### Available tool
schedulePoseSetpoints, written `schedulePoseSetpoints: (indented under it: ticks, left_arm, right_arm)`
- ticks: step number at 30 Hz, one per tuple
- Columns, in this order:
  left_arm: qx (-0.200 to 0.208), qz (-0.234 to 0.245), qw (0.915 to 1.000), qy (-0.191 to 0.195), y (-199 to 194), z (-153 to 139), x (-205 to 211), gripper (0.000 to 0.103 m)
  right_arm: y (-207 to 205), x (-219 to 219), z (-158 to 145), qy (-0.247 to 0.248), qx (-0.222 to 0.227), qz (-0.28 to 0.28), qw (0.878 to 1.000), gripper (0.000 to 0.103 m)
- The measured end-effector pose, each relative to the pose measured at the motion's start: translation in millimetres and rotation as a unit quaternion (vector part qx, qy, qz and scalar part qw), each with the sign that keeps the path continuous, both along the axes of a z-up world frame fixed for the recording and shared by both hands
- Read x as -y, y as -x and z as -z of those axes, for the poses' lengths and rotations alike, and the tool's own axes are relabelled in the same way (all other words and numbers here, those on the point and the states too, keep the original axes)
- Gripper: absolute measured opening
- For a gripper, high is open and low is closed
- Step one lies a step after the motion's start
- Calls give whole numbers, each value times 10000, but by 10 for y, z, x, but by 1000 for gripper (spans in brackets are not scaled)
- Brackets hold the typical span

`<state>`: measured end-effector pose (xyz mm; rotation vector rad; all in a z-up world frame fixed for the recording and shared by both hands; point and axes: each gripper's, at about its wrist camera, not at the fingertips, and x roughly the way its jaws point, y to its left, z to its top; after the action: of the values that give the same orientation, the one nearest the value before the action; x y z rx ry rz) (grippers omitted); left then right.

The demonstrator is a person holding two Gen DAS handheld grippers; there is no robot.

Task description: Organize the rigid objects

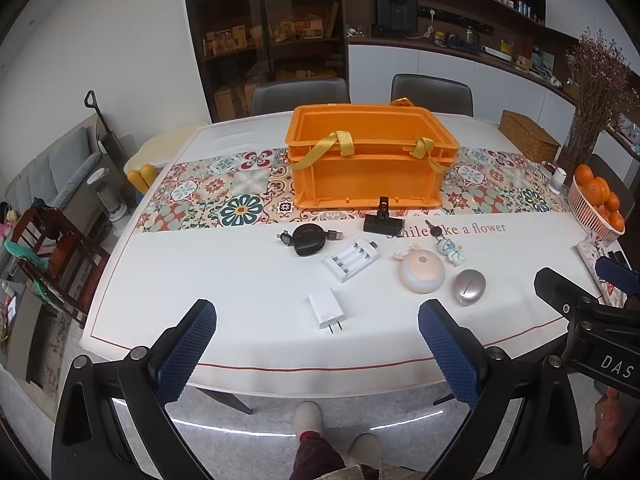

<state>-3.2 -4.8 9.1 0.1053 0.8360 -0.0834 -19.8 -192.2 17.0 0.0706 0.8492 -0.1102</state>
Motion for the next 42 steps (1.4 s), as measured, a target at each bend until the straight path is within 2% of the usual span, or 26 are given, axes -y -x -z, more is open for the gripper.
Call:
schedulePoseSetpoints:
  ticks: [29, 42]
  left_arm:
    - [-201, 98, 9997, 113, -70, 141, 10, 103]
    - [-50, 387, 9991, 168, -236, 389, 145, 103]
  right_arm:
    - [-58, 25, 99, -27, -201, -1, 9998, 103]
    - [-217, 115, 422, -171, -333, -19, 9993, 103]
